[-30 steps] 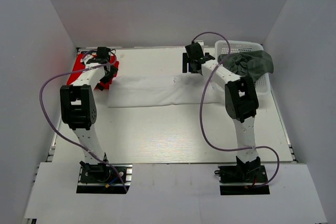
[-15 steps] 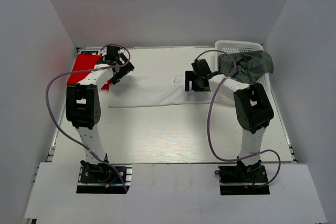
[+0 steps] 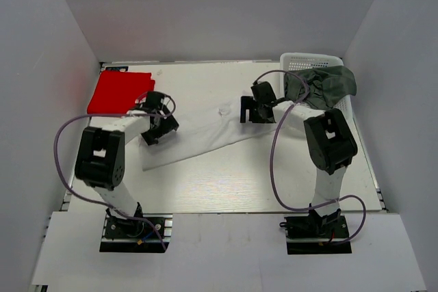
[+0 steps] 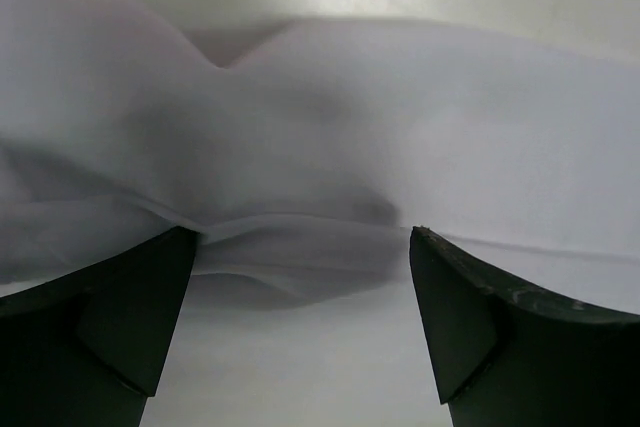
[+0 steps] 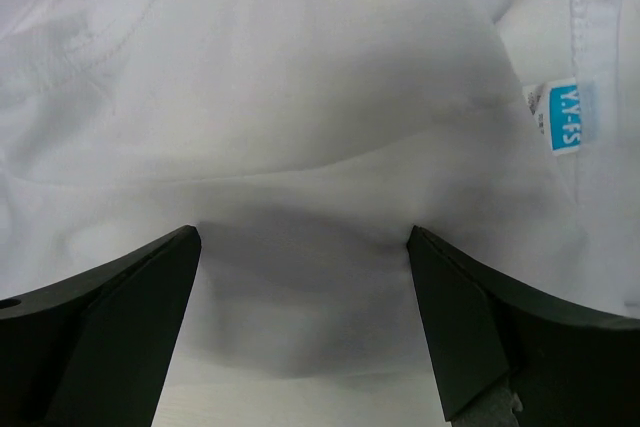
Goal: Fold and stack the t-shirts
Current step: Rotate the tshirt 90 degrees
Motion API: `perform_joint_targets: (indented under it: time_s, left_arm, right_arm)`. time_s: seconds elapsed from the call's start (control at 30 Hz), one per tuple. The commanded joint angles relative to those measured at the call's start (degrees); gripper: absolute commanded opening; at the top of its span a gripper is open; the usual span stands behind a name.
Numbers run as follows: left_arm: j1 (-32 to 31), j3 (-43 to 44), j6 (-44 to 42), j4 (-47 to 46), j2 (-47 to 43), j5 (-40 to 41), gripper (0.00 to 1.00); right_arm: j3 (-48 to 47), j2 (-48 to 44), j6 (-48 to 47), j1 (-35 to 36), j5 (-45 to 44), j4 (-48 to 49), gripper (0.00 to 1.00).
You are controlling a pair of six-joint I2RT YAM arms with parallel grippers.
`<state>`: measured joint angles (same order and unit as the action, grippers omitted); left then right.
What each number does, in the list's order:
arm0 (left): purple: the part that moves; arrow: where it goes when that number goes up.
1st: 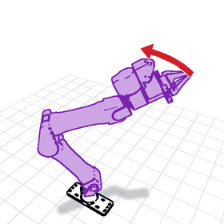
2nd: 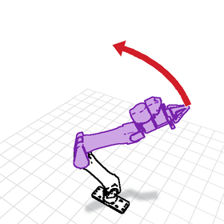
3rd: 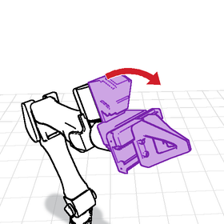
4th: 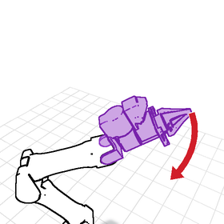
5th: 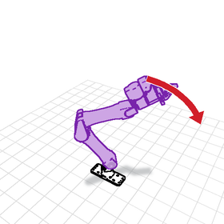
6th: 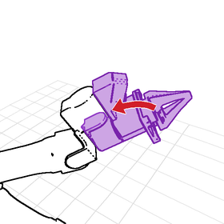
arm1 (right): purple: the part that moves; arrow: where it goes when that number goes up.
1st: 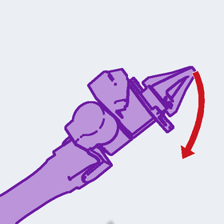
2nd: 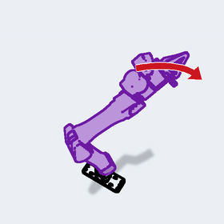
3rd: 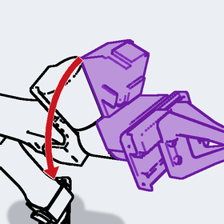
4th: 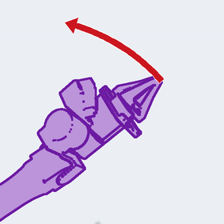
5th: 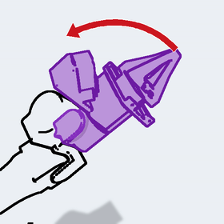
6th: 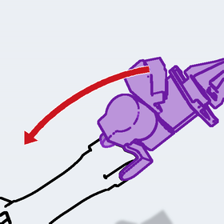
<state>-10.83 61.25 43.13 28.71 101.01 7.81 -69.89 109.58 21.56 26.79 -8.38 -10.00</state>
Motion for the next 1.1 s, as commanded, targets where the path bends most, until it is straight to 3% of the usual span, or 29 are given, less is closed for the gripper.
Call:
perform_joint_targets:
  time_s: [0.0, 0.03, 0.13, 0.2, 0.3, 0.37, 0.5, 0.63, 0.67, 0.77, 0.87, 1.07]
  left_arm:
    - [-4.36, -14.37, 3.01, 9.35, -2.73, -8.31, 1.00]
    - [-5.59, -20.93, 3.79, 7.61, -8.41, -13.74, 1.00]
    - [-11.04, -29.41, 2.67, 2.78, -18.10, -26.21, 1.00]
    - [-14.98, -30.05, 0.74, 2.76, -25.93, -30.29, 1.00]
    - [-17.81, -28.13, -2.97, 1.44, -32.87, -44.15, 1.00]
    - [-19.13, -27.34, -2.97, 0.21, -35.78, -47.00, 1.00]
    - [-20.98, -23.47, -3.58, 5.47, -41.50, -40.44, 1.00]
    - [-20.99, -19.78, -4.98, 9.69, -43.36, -30.34, 1.00]
    - [-20.99, -17.42, -4.99, 12.22, -42.83, -22.92, 1.00]
    - [-20.46, -13.98, -3.24, 13.74, -40.55, -10.85, 1.00]
    - [-19.32, -12.57, 1.40, 13.21, -36.69, -2.06, 1.00]
    - [-18.18, -8.62, 2.57, 10.58, -29.39, 1.14, 1.00]
  right_arm:
    - [-5.85, 5.01, -2.83, 0.02, 5.39, 1.65, 0.90]
    - [-7.79, 6.86, -3.71, 0.02, 9.74, 2.00, 0.90]
    - [-14.30, 12.04, -9.76, 0.11, 14.61, 4.20, 0.90]
    - [-19.90, 16.60, -13.88, 0.20, 17.69, 3.42, 0.90]
    - [-29.39, 21.79, -14.62, 0.03, 19.80, 3.76, 0.90]
    - [-35.89, 23.48, -14.44, 0.02, 19.63, 2.80, 0.90]
    - [-40.24, 24.81, -17.43, 0.11, 18.14, 2.18, 0.90]
    - [-38.23, 18.51, -17.70, 0.72, 17.87, 2.61, 0.90]
    - [-36.56, 17.43, -17.43, 1.51, 17.70, 2.53, 0.90]
    - [-31.12, 12.16, -14.89, 2.91, 16.56, 1.66, 0.90]
    - [-23.59, 9.08, -11.03, 7.04, 9.47, -5.11, 0.90]
    - [-5.11, -0.59, 0.23, 12.85, 2.32, 0.41, 0.90]
